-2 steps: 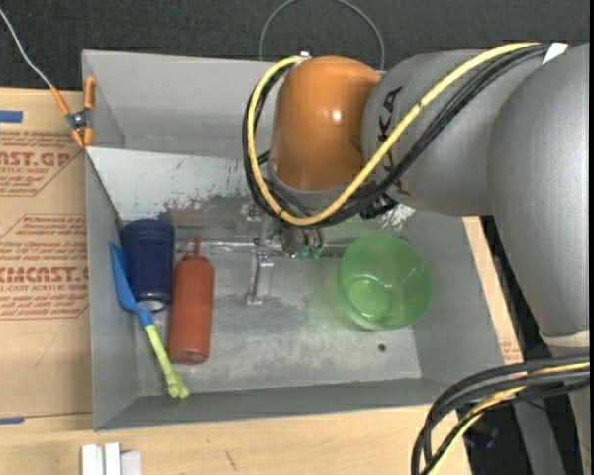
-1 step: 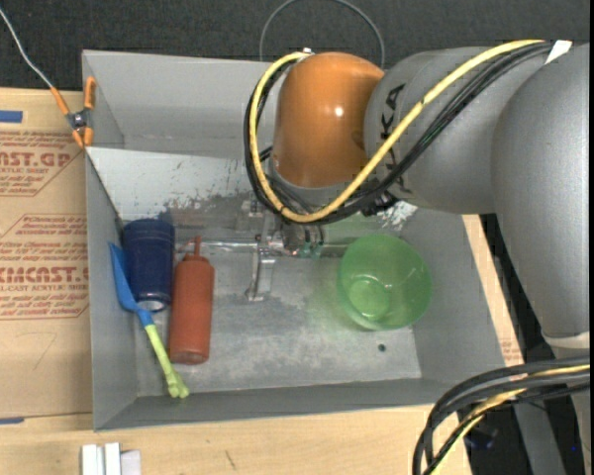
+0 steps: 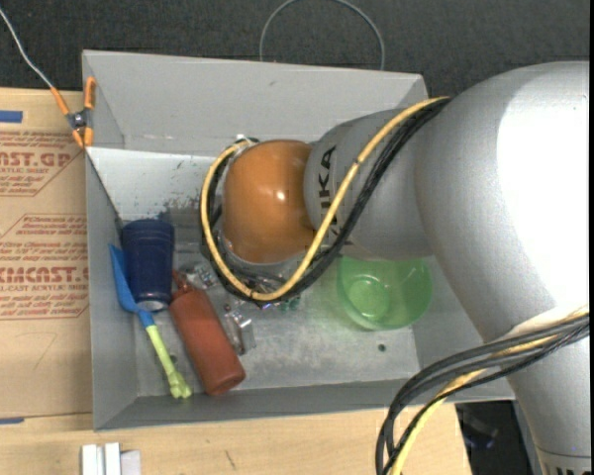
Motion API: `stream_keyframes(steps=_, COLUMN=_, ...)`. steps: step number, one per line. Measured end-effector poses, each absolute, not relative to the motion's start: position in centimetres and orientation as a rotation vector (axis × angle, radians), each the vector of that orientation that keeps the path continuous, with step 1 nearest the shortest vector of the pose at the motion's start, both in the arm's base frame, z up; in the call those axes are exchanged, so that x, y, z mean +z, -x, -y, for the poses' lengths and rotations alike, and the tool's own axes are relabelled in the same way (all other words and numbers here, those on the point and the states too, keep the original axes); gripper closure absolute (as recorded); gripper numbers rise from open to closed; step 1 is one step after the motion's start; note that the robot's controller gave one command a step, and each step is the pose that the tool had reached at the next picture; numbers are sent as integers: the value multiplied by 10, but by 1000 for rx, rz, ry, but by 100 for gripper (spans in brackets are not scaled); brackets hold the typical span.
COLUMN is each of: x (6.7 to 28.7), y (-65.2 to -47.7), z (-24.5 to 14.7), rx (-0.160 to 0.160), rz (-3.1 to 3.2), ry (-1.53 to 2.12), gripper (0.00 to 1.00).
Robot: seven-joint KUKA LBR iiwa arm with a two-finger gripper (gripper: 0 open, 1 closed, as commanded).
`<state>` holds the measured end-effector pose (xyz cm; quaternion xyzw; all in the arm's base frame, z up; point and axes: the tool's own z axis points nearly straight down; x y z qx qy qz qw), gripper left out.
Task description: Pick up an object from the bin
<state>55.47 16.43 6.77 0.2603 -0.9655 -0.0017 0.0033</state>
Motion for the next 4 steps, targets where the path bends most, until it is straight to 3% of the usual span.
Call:
stream_keyframes(steps=1, x=127, y=-563, z=-150, rx=-5, rz=3027, ry=-861, gripper=0)
stream_keyframes(steps=2, x=101, y=-562, z=-188, rx=-6, rz=2708, ry=-1592, gripper=0)
stream_keyframes(steps=3, x=72, y=-582, z=-171, rx=8, rz=2793, ry=-1458, gripper=0)
stream_keyframes(steps=4, x=71, y=-583, z=-181, rx=-7, rz=2631, ry=-1732, gripper=100)
